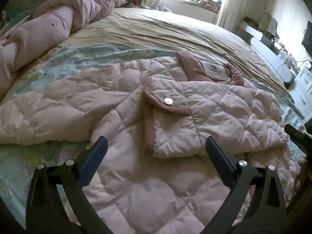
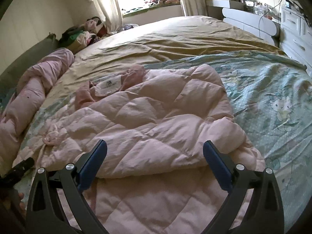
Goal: Fold large clothes
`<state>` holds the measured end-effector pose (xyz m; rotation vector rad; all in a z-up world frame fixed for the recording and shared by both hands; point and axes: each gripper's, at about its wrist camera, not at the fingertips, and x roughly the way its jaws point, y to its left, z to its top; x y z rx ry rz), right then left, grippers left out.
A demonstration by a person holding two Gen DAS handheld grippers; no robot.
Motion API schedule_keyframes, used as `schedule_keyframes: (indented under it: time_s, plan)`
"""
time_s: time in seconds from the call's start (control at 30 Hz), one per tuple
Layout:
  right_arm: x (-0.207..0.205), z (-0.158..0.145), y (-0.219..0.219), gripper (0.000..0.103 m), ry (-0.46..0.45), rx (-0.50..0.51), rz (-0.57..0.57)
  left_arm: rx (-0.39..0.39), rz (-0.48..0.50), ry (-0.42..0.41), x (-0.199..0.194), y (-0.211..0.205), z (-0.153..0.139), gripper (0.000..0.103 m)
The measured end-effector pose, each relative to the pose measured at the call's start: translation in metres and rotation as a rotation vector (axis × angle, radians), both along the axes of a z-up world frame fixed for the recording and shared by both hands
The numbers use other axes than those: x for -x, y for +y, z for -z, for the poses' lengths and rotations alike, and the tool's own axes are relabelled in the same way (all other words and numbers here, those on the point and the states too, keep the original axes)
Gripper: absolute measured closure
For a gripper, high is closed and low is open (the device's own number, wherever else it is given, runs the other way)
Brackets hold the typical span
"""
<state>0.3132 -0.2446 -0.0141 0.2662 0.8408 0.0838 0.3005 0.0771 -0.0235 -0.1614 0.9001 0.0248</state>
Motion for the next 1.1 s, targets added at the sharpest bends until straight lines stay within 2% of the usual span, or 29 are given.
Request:
schedule_keyframes:
  time_s: [0.17, 0.27, 0.5, 0.77, 1.1]
  plan:
    - [0.015, -0.014, 0.016, 0.004, -0.038, 0.025, -0.014, -0.054, 0.001, -0.001, 0.006, -0.003, -0.009, 0.009]
    - [0.019, -0.023, 0.026, 0.004, -0.057, 0.026, -0.037, -0.037, -0.001, -0.011, 0.010, 0.002, -0.016, 0.009]
    - [0.023, -0.041, 0.058, 0.004, -0.075, 0.004, -0.110, -0.054, -0.026, -0.027, 0.016, 0.016, -0.029, 0.009]
    - [0.024, -0.056, 0.099, 0.004, -0.099, -0.004, -0.189, -0.017, -0.093, -0.046, 0.021, 0.046, -0.041, 0.009]
    - [0.023, -0.074, 0.148, 0.004, -0.129, -0.008, -0.296, -0.028, -0.179, -0.066, 0.027, 0.083, -0.052, 0.009]
